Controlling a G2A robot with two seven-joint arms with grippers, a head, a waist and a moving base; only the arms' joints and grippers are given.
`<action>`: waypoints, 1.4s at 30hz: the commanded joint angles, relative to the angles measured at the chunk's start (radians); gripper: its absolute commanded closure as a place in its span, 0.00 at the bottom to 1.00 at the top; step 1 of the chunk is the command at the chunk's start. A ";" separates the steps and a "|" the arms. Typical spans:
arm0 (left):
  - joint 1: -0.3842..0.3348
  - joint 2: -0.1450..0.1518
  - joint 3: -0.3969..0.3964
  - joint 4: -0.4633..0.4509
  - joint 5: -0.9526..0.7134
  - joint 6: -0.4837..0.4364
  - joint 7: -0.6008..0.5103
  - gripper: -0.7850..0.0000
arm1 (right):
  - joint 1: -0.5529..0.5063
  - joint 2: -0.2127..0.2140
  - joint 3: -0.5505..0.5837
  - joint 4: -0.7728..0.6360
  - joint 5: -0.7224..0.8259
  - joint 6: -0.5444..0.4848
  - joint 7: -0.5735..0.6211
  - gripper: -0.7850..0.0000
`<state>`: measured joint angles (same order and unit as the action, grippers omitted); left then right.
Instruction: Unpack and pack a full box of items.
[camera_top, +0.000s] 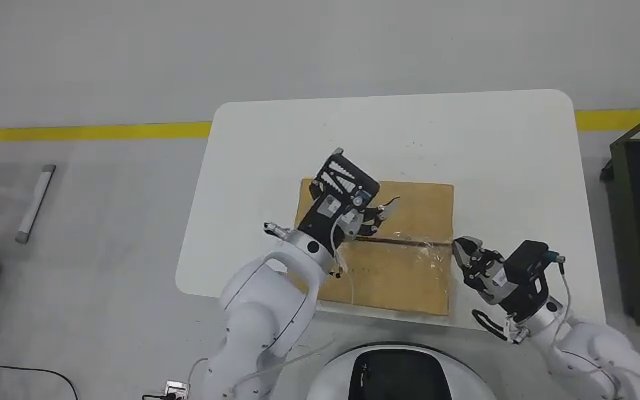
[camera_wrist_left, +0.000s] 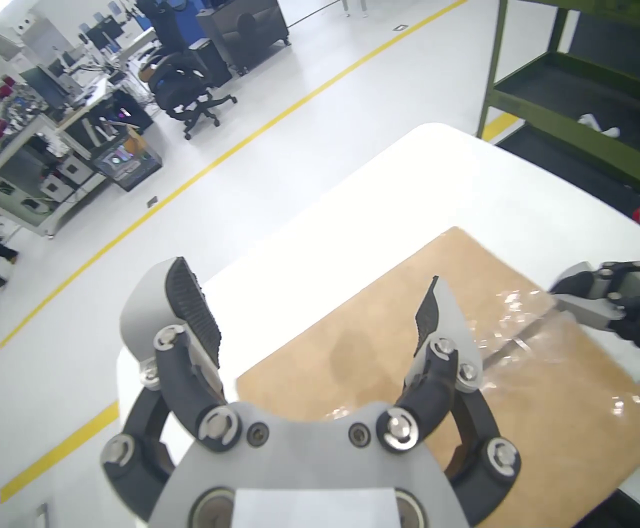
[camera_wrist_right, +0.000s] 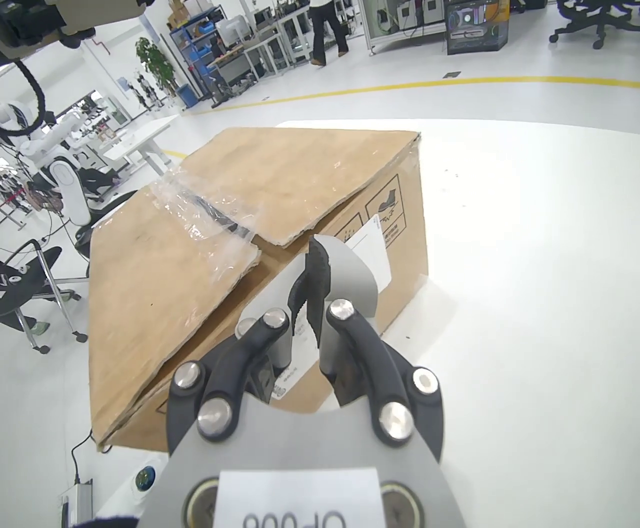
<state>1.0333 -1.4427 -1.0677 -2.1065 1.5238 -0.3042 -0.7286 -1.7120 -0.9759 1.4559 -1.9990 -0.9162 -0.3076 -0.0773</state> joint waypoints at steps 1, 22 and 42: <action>-0.011 -0.004 0.041 0.019 -0.013 -0.007 -0.023 0.00 | 0.010 -0.002 0.007 0.011 -0.004 0.020 -0.007 1.00; -0.144 -0.052 0.226 0.168 -0.262 0.091 -0.387 0.20 | -0.172 -0.012 0.298 0.019 0.050 0.055 -0.072 1.00; -0.173 -0.061 0.261 0.210 -0.238 0.094 -0.439 0.38 | -0.195 -0.035 0.298 0.019 0.034 0.046 -0.080 1.00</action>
<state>0.8638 -1.5030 -0.8093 -1.8969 1.2831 -0.2087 -1.1680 -1.9067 -1.0098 1.7529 -1.9807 -0.8818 -0.2617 -0.1566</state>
